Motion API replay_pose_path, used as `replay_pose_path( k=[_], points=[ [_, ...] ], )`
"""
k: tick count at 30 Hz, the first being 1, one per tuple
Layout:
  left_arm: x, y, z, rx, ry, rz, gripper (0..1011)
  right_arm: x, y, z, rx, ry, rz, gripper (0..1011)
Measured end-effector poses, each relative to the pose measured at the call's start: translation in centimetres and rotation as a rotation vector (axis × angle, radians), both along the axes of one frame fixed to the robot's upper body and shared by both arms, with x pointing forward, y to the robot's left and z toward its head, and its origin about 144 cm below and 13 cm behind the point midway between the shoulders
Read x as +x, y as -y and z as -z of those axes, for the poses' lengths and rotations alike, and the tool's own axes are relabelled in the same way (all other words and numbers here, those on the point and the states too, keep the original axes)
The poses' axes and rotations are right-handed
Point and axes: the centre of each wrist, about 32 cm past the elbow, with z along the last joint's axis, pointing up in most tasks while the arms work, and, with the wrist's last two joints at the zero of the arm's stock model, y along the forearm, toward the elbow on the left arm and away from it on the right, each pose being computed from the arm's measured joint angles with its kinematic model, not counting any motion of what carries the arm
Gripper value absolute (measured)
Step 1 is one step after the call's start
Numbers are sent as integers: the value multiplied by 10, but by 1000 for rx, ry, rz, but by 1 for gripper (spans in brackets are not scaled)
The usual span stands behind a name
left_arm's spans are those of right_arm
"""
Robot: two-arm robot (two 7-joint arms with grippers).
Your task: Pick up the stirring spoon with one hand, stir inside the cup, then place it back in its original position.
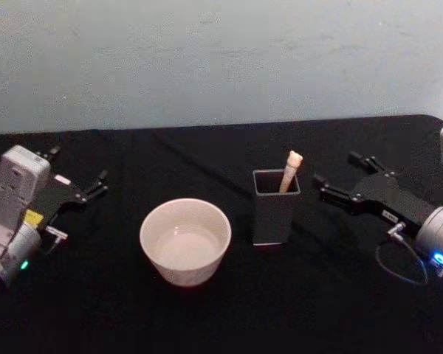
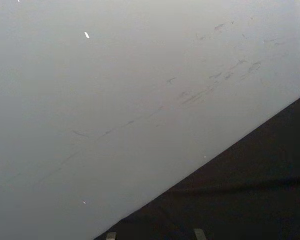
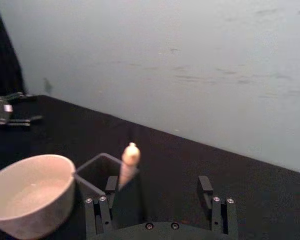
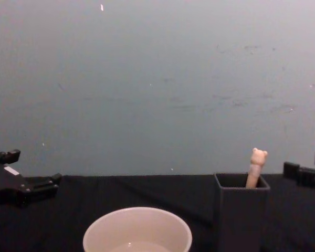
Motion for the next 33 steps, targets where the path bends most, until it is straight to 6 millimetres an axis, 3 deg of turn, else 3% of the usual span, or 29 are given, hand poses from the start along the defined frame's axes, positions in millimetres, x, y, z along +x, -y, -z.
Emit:
replay_pose_path(
  k=[23, 33],
  points=[
    [0, 0, 0, 0, 0, 0, 1001, 42, -23, 5, 34, -27, -114, 1000],
    [0, 0, 0, 0, 0, 0, 1001, 48, -31, 5, 36, -27, -136, 1000]
  ],
)
